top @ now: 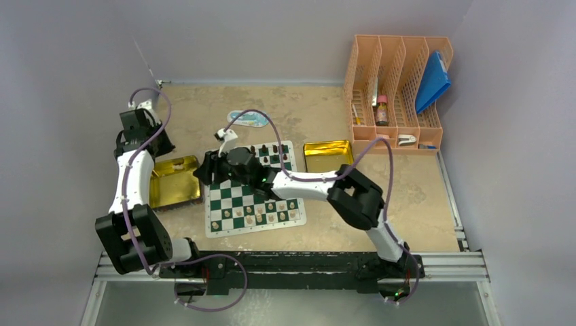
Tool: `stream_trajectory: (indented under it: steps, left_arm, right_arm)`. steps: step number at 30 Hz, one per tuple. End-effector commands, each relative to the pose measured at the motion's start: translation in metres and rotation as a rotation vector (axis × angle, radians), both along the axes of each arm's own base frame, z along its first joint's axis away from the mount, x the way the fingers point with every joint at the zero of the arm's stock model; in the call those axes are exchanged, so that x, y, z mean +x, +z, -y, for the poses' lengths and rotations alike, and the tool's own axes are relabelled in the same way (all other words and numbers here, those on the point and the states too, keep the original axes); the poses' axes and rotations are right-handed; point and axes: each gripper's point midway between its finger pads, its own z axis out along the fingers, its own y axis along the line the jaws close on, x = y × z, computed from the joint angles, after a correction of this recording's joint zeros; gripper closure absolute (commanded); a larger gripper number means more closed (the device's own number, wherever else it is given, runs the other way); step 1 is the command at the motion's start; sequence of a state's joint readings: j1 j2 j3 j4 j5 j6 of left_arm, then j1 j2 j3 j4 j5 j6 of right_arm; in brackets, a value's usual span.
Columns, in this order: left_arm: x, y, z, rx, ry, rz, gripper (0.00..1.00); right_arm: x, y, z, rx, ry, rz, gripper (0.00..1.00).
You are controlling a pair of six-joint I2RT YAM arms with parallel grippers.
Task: Set up the chess pieces on the board
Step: Pick up the chess piece from the storage box, then place the chess piece on the chessboard.
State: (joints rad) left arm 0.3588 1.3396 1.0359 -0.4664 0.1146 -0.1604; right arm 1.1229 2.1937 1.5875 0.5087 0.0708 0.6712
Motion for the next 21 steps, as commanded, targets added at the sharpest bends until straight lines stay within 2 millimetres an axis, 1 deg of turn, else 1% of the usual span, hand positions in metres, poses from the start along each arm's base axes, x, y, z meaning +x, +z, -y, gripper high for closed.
stream_trajectory:
  steps: [1,2,3,4,6,7,8,14,18,19,21]
  left_arm:
    - [0.014,0.051,0.037,0.038,-0.181,0.111,1.0]
    - [0.013,0.053,0.042,0.036,-0.201,0.117,1.0]
    - [0.012,0.056,0.048,0.026,-0.22,0.126,1.0]
    - [0.009,0.059,0.055,0.013,-0.244,0.136,1.0]
    - [0.005,0.059,0.069,-0.011,-0.289,0.138,1.0]
    - [0.003,0.058,0.075,-0.023,-0.305,0.133,1.0]
    - [0.0,0.057,0.082,-0.035,-0.32,0.128,1.0]
    - [-0.024,0.046,0.151,-0.098,-0.466,0.099,1.0]
    - [-0.043,0.043,0.195,-0.13,-0.535,0.066,1.0]
    - [-0.049,0.041,0.207,-0.141,-0.542,0.056,1.0]
    - [-0.061,0.039,0.228,-0.162,-0.551,0.045,1.0]
  right_arm:
    - [-0.004,0.08,0.024,0.096,0.028,0.178,0.44]
    - [-0.006,0.086,0.033,0.095,0.022,0.195,0.43]
    - [-0.01,0.102,0.046,0.113,0.011,0.216,0.42]
    - [-0.013,0.108,0.057,0.118,0.005,0.229,0.41]
    - [-0.02,0.116,0.082,0.123,-0.012,0.254,0.4]
    - [-0.025,0.112,0.096,0.112,-0.024,0.256,0.39]
    - [-0.028,0.116,0.109,0.116,-0.036,0.267,0.38]
    - [-0.047,0.135,0.183,0.14,-0.123,0.321,0.34]
    - [-0.06,0.148,0.219,0.167,-0.147,0.34,0.33]
    - [-0.064,0.155,0.228,0.179,-0.154,0.347,0.33]
    - [-0.066,0.156,0.243,0.179,-0.178,0.353,0.33]
